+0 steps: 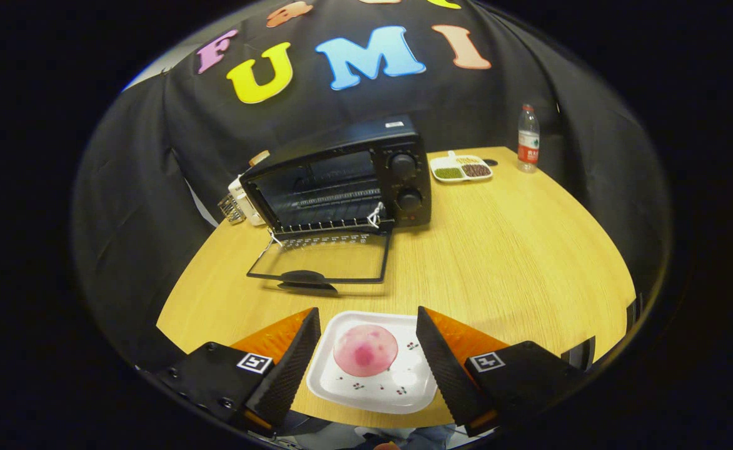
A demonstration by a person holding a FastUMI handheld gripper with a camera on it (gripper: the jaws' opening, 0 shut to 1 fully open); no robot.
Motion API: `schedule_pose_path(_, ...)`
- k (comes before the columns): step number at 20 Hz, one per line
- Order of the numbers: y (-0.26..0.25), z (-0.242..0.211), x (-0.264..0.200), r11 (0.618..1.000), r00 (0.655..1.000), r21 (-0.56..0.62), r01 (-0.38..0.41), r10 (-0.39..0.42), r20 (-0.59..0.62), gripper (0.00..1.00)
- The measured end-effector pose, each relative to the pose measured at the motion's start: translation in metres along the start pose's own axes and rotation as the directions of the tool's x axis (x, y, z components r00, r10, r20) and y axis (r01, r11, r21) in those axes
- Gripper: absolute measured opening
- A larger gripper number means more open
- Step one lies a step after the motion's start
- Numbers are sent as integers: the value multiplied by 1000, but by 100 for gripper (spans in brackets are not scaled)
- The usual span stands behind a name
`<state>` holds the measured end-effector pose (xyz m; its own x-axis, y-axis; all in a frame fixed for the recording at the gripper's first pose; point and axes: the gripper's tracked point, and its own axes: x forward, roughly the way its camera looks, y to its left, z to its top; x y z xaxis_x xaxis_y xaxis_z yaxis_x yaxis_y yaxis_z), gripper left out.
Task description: Open the toaster oven, put the food inside, and close the toaster oven door.
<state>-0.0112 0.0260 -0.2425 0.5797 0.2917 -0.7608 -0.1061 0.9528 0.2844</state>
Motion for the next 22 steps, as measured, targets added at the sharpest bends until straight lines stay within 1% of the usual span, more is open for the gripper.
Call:
schedule_pose_path(2,-9,-10,0,999,997,37,-34,36,-64,98)
schedule_pose_path(5,-31,-23,-3,998,988,46,-41,47,-148,98)
schedule_pose_path(7,-38,-33,-3,996,976,70,-51,65,-206,99)
schedule_pose_path(9,-40,-44,-2,992,959,106,-73,99,-264,98)
schedule_pose_path(13,-50,-59,5,990,931,122,-68,107,-350,99)
schedule_pose_path(15,-56,-65,10,989,918,136,-54,103,-384,98)
schedule_pose_path(18,-58,-74,16,987,894,155,-50,113,-434,94)
schedule_pose_path(19,-57,-78,17,986,884,160,-53,121,-451,91)
schedule_pose_path(22,-51,-77,21,979,872,192,-65,149,-466,82)
